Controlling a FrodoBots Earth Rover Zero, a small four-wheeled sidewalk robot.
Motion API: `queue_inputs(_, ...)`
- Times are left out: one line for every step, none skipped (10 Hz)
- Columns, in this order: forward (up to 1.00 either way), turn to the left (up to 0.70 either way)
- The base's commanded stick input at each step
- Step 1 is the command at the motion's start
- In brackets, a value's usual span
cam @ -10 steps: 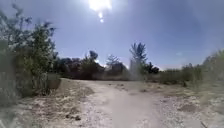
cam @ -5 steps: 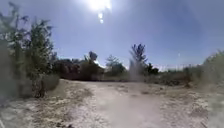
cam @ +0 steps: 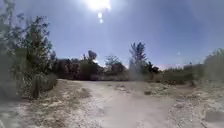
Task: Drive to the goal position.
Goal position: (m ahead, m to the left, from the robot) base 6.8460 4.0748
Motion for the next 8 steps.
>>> queue_inputs(0.45,0.27)
queue_inputs(0.45,0.27)
queue_inputs(0.45,0.27)
queue_inputs(0.45,0.12)
queue_inputs(0.45,0.0)
queue_inputs(0.45,0.0)
queue_inputs(0.45,0.0)
queue_inputs(0.45,0.0)
